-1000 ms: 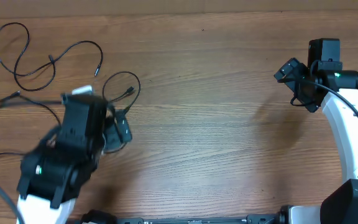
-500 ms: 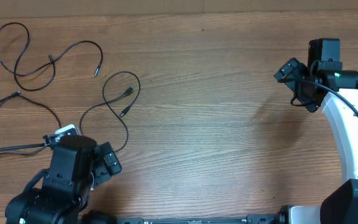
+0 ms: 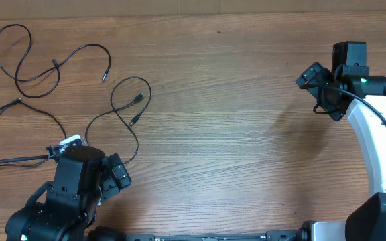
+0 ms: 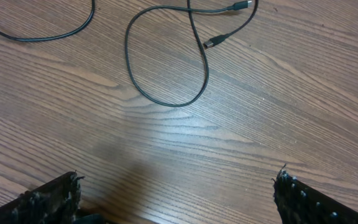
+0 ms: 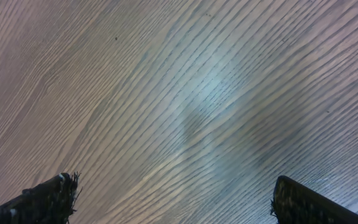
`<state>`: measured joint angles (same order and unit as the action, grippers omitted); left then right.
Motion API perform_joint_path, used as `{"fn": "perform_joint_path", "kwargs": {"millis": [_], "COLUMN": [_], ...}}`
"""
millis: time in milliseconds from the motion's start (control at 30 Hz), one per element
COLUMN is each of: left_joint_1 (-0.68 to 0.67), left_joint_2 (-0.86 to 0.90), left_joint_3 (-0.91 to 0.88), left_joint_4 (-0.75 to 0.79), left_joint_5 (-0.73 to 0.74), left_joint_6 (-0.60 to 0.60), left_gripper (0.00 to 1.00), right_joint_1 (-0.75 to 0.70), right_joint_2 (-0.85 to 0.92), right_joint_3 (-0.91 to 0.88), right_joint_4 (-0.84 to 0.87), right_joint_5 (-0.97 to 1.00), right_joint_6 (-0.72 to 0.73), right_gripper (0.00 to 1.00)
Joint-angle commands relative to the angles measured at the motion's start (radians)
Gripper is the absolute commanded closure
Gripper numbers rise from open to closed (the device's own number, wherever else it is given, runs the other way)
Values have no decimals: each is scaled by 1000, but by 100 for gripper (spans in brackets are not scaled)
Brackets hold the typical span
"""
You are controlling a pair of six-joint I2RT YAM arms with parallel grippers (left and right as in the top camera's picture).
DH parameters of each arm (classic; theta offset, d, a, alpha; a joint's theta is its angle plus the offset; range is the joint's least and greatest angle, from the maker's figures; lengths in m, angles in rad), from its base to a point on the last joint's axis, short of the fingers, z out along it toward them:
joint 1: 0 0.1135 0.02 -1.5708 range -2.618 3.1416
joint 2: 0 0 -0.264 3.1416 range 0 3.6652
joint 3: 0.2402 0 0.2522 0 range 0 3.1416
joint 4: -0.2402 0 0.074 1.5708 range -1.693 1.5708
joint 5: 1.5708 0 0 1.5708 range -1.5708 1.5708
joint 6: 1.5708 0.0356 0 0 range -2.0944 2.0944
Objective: Untangle cables
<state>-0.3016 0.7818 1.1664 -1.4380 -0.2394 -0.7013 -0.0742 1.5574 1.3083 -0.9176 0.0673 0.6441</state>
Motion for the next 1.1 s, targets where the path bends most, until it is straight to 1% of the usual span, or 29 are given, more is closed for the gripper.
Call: {"fn": "perform_joint_path", "kwargs": {"millis": [0,867,1067], "left_joint_1": [-7,-10,-10], "left_joint_2": [3,-3,-61], "left_joint_3": [-8,-13,-23], "left_joint_4": [-1,-2,11], "left_joint_5": [12,-7,-3], "left_joint_6": [-13,-9,-10], "left_gripper": [1,0,0], "right_joint_1": [-1,-1,-1], "right_joint_2": [-8,-8,-8], "right_joint_3": [21,21,21], "right_joint_4": [3,3,3], "right_joint_5": [10,10,10], "right_joint_6": [3,3,3], "right_gripper": [0,0,0]}}
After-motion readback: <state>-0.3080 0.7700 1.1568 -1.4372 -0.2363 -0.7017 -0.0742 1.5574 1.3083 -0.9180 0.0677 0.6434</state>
